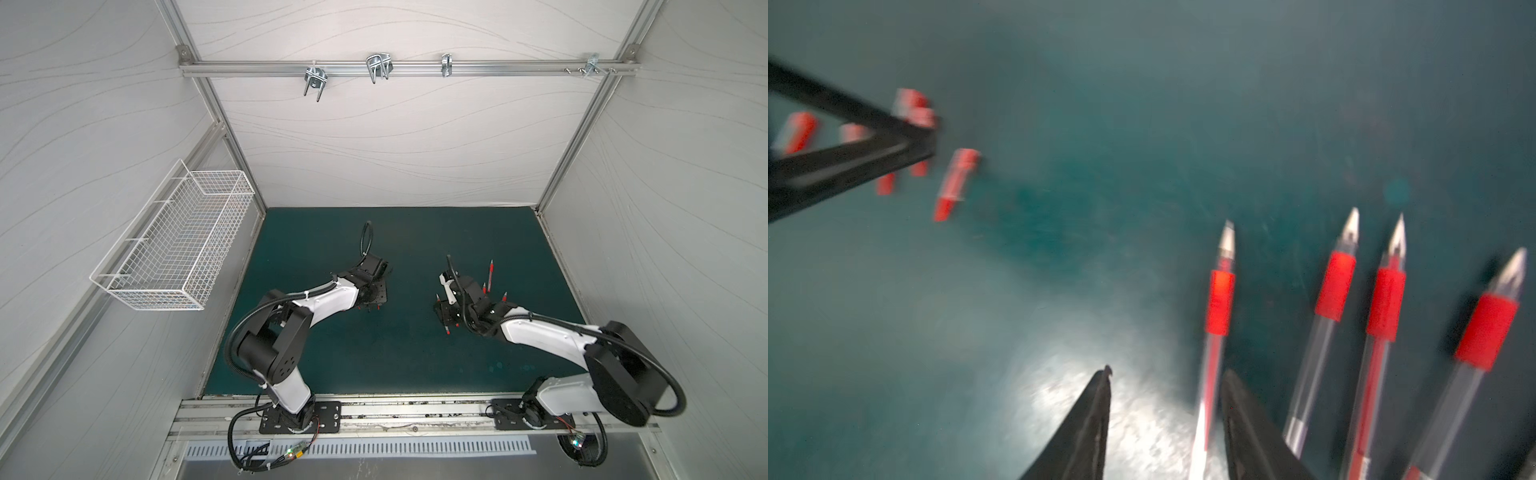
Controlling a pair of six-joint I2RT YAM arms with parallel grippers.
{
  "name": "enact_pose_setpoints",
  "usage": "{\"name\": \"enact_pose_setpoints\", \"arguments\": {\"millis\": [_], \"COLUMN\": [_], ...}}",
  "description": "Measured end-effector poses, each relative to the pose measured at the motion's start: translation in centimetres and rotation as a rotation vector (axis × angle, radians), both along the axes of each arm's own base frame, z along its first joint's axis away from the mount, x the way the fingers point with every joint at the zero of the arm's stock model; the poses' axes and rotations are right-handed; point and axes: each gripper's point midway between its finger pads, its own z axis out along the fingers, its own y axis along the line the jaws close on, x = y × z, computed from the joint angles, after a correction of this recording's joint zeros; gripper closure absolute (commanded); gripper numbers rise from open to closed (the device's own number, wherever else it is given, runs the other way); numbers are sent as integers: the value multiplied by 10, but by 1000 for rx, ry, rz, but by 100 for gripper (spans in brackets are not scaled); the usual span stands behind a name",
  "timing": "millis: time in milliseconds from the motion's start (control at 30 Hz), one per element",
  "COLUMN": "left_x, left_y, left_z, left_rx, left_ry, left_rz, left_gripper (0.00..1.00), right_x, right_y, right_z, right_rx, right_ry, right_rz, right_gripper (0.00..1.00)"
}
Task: Remove pen caps from pens
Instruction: Place the pen at the center of the table, then reset both arms
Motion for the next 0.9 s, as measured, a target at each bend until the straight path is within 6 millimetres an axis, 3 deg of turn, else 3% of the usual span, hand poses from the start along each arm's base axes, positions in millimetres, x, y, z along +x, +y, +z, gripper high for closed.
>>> {"name": "enact_pose_setpoints", "arguments": {"millis": [100,167,200,267,400,533,700,900], "left_x": [-8,-14,-18,-26,-40,-46,-43,-36], "left_y": [9,16,20,30,58,95,128,174], "left_z": [32,54,65,86,120,138,145,124], "left_rx": [-37,-68,-83,-104,-115,-46,168,384], "left_ry": [-107,-191,-238,-332,-500,-639,-759,-778], "left_rz": [13,22,26,34,110,249,320,364], "left_gripper": [44,38,26,2,1,1,1,2], "right_x": [-6,-8,-9,-11,-13,-7,20,60], "right_y": [1,-5,-9,-18,-35,-58,-110,-167], "right_z": [24,37,43,55,78,104,123,113], "right_rx": [26,44,54,67,98,114,75,-63], "right_ry": [-124,-193,-225,-293,-401,-493,-573,-573], "right_rz": [32,28,22,8,-28,-104,-303,-451], "right_gripper": [35,11,1,1,1,1,1,1]}}
